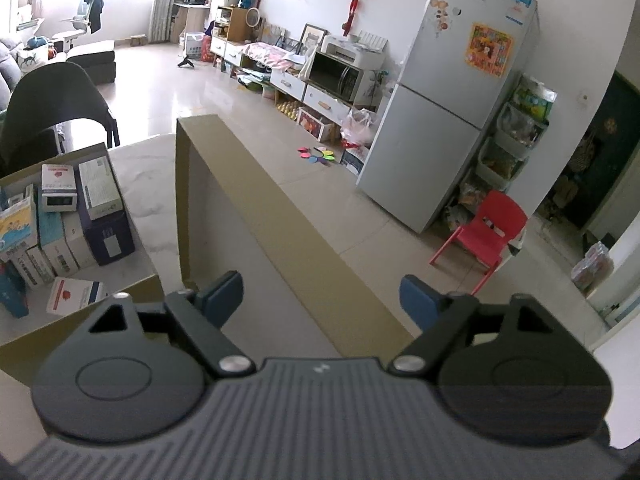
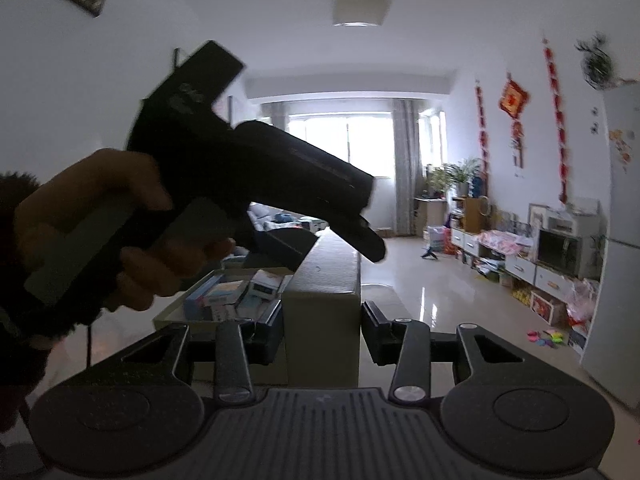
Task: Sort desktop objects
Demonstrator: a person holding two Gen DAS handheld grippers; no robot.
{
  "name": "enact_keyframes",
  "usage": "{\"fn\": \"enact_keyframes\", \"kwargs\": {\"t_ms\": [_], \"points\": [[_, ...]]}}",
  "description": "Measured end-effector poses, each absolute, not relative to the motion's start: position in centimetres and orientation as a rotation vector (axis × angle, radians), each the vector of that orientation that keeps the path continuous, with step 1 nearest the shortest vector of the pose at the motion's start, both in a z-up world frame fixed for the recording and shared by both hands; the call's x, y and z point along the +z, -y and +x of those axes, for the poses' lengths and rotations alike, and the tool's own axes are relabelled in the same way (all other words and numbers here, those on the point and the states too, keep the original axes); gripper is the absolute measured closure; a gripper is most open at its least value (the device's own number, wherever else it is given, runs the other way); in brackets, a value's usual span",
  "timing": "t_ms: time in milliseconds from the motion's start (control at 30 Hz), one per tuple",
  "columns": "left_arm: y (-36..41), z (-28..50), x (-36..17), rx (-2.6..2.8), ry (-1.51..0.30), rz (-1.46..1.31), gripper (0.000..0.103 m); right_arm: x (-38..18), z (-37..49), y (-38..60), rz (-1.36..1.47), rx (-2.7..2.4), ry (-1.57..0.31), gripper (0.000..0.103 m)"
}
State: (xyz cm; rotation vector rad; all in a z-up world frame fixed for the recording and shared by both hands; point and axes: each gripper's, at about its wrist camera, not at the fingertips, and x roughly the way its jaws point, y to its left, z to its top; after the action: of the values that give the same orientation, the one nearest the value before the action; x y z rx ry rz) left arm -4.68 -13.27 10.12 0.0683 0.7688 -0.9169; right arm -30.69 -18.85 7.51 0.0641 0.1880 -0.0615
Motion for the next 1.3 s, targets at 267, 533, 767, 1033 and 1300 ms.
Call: {"fn": "enact_keyframes", "kwargs": {"t_ms": [267,533,767,1033,1300], "points": [[10.4,-4.6,9.9,-0.949,-0.776,-0.002,0.04,7.6,-30.9,17.9,0.045,0.084,-0.194,0.056],[8.2,-4.8,10.0,-0.914,-0.736,0.021,0.056,7.5,-30.2,20.0,0.182,0.213,-0.198,0.04],[6.2,-5.3,9.1,-0.914,-0.707,0.018,0.056,5.6,-27.8,26.2,0.435,0.245,-0.244,0.033],[3.8,-6.7,8.0,-0.911,-0.67,0.002,0.058,-2.1,-22.9,32.7,0.64,0.027,-0.463,0.032],[1.9,-8.3,6.1,-0.907,-0.67,0.01,0.058,-10.8,-19.8,34.7,0.828,-0.041,-0.622,0.032]]}}
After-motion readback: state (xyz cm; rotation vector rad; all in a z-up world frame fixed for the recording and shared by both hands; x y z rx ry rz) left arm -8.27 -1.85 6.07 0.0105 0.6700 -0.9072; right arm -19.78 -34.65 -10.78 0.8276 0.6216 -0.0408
